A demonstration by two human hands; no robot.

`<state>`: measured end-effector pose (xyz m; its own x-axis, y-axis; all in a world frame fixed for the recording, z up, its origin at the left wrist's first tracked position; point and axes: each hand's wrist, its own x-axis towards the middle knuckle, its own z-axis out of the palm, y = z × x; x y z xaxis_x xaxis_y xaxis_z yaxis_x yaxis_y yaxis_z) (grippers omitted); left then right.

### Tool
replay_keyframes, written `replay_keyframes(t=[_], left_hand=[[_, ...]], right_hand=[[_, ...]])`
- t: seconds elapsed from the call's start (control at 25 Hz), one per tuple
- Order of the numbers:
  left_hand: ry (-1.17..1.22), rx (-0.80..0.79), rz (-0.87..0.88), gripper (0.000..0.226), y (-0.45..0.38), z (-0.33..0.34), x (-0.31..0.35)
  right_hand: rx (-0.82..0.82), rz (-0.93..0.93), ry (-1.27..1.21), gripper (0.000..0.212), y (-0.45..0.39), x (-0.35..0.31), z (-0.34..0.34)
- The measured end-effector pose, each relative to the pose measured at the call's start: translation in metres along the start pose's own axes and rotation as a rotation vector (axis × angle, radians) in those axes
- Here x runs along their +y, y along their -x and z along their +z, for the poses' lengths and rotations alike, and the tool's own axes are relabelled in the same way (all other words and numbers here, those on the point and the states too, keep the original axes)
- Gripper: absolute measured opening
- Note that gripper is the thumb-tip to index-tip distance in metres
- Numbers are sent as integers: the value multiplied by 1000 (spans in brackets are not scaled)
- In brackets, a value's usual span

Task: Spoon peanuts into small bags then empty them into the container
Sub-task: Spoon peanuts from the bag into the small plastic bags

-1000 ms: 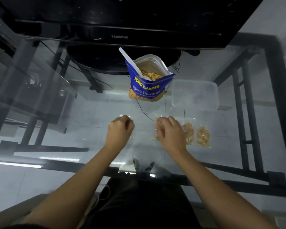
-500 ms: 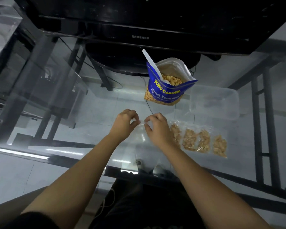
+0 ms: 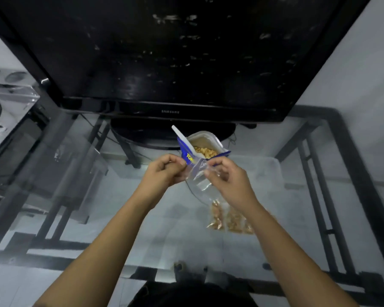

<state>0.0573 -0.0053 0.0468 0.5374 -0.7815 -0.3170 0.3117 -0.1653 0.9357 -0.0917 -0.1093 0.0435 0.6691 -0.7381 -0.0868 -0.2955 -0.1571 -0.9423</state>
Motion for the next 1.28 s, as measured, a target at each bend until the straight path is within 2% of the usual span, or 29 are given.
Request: replay_keyframes(t=[0.2, 0.32, 0.44, 0.56, 0.64, 0.72, 0.92, 1.04, 1.28], left_hand=[[-94, -185, 50, 12, -3, 16, 32], [-181, -216, 112, 16, -2, 26, 44], [-272, -167, 202, 12, -6, 33, 51], [-286, -26, 217, 8, -15, 32, 51], [-314, 36, 223, 7, -21, 35, 49], [-306, 78, 226, 8, -24, 40, 49], [-376, 109, 230, 11, -32, 37, 50], [-413, 150, 232, 14, -31, 40, 48], [-447, 86, 243, 13, -32, 41, 46]], right_hand=[[-69, -105, 222, 12, -7, -35, -44], [-95, -151, 246, 13, -11, -45, -55], [-81, -153, 176, 16, -19, -45, -64], [0, -44, -133, 22, -28, -40, -74], [42, 0, -238, 22, -32, -35, -75], [45, 26, -261, 25, -35, -31, -72], [16, 54, -254, 48, -36, -20, -75], [22, 57, -296, 50, -37, -15, -74], [32, 18, -246, 67, -31, -6, -71]])
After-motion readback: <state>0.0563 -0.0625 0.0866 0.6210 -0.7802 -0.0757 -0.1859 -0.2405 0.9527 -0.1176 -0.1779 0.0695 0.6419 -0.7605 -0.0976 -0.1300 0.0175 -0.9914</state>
